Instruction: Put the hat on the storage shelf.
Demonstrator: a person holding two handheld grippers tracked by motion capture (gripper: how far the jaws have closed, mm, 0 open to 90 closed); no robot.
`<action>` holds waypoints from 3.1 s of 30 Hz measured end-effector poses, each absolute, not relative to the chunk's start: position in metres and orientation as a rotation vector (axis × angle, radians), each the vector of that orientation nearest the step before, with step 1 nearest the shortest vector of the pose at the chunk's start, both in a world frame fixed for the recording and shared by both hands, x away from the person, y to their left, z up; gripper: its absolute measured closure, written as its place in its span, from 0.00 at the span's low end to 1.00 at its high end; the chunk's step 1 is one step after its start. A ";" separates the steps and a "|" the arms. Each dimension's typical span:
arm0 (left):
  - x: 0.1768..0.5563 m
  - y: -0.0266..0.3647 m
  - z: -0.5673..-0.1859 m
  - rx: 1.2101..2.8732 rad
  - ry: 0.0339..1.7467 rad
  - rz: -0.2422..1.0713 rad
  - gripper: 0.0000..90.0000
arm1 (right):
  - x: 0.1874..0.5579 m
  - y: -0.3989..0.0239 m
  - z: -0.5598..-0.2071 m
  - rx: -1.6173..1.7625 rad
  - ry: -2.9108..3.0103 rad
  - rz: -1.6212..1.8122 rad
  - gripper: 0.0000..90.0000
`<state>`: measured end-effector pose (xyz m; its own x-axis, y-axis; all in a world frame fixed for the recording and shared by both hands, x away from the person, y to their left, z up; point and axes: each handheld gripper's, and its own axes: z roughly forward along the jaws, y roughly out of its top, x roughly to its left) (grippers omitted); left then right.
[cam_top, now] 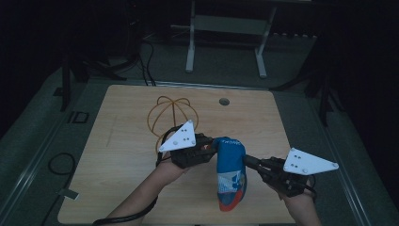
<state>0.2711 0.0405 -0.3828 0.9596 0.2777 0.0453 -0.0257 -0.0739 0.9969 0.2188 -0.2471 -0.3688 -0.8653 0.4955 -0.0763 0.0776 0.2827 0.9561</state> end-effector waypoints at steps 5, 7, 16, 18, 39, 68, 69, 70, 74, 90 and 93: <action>0.266 0.047 -0.382 1.645 0.187 0.271 0.69 | 0.221 -0.252 -0.363 0.531 2.185 1.610 1.00; 0.265 0.050 -0.383 1.648 0.191 0.273 0.66 | 0.221 -0.254 -0.360 0.534 2.176 1.612 1.00; 0.258 0.069 -0.389 1.656 0.274 0.335 0.52 | 0.224 -0.265 -0.344 0.552 2.118 1.606 1.00; 0.257 0.074 -0.392 1.652 0.298 0.345 0.52 | 0.224 -0.266 -0.342 0.549 2.116 1.605 1.00; 0.220 0.114 -0.468 1.703 0.549 0.413 0.37 | 0.254 -0.230 -0.302 0.531 2.076 1.574 1.00; 0.175 0.196 -0.549 1.645 0.890 0.491 0.08 | 0.358 -0.054 -0.264 0.494 2.210 1.503 1.00; 0.174 0.196 -0.549 1.642 0.888 0.492 0.08 | 0.360 -0.048 -0.265 0.497 2.220 1.504 1.00; 0.174 0.196 -0.549 1.638 0.885 0.495 0.08 | 0.363 -0.043 -0.267 0.499 2.231 1.498 1.00; 0.174 0.200 -0.549 1.617 0.898 0.486 0.08 | 0.371 -0.025 -0.277 0.512 2.285 1.499 1.00; 0.173 0.199 -0.551 1.629 0.897 0.481 0.08 | 0.382 -0.030 -0.311 0.541 2.352 1.394 1.00; 0.174 0.198 -0.552 1.636 0.896 0.480 0.08 | 0.382 -0.039 -0.316 0.561 2.352 1.393 1.00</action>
